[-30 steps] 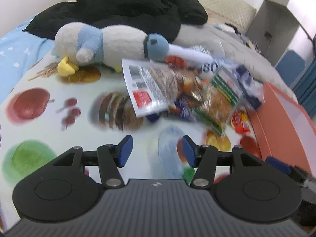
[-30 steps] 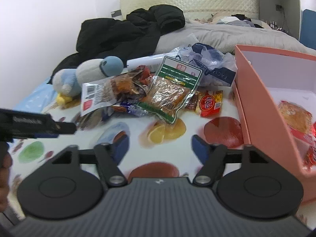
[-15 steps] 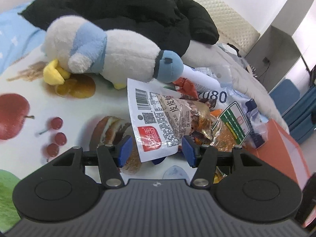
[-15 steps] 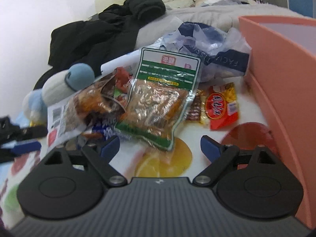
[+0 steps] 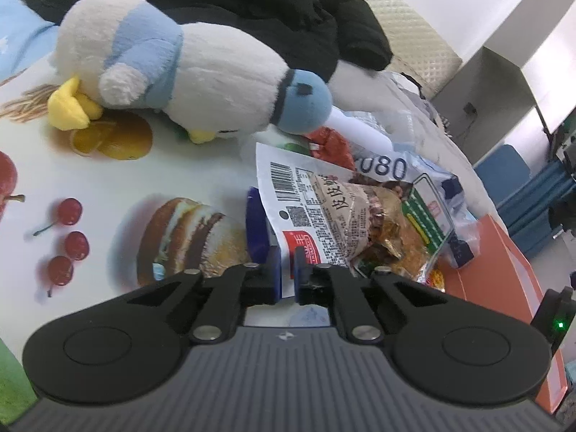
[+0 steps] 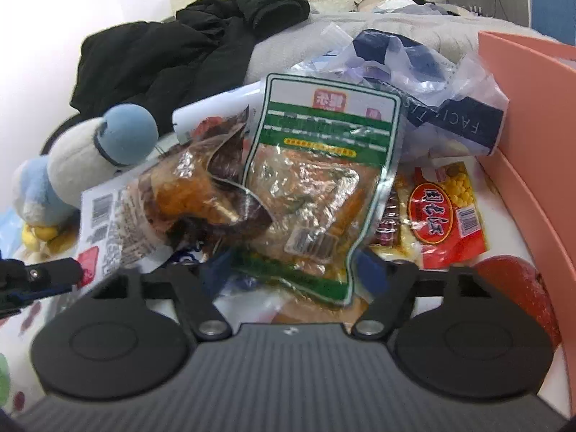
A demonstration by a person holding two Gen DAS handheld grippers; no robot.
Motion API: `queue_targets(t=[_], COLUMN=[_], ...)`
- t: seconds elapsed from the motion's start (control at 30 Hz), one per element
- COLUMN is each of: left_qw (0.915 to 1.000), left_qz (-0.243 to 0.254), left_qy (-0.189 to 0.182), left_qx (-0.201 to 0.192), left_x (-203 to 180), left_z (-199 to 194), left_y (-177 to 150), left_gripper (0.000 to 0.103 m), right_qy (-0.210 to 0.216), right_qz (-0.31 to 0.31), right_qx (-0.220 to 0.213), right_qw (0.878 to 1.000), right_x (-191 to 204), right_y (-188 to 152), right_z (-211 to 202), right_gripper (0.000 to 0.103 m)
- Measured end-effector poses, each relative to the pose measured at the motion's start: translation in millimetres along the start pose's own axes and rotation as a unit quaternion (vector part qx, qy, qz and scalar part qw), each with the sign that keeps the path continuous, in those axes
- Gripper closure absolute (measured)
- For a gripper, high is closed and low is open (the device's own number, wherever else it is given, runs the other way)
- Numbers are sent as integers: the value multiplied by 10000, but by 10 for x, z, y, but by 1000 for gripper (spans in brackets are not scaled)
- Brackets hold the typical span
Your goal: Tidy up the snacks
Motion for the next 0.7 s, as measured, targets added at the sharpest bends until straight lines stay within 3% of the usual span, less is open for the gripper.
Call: queue_targets(t=[0.1,0.2,0.27,0.7], left_qw=[9999,9999,9996,9990], left_qz=[92,122,177,13], left_qy=[-30,-28,179,375], left_qx=[-41,-49,-111,-259], left_x=[-64,-110,-123,-72], left_z=[-28,-89,-164,-688], left_y=[-28,-75,-119,-590], left_gripper=[98,100,101,103], right_qy=[-52,-61,-103,-296], right_qz=[-3,32,18,-218], right_qx=[-5,30,76,330], right_qw=[10000,10000,9999,9988], right_x=[-6,-21,-24,-101], right_y=[-13,-38,-64,-505], right_z=[-39,-96,-147,-672], right_gripper=[53,60,64,66])
Point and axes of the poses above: each gripper's, at about its wrist camera, not at the fingertips, and z roughly the way its jaws point, x to its left, y to its top, the point moved 4 cm from there along z, roughly the way its jaws point, and after that the axes turned 14 degrees about x, right-handed, at the moved point
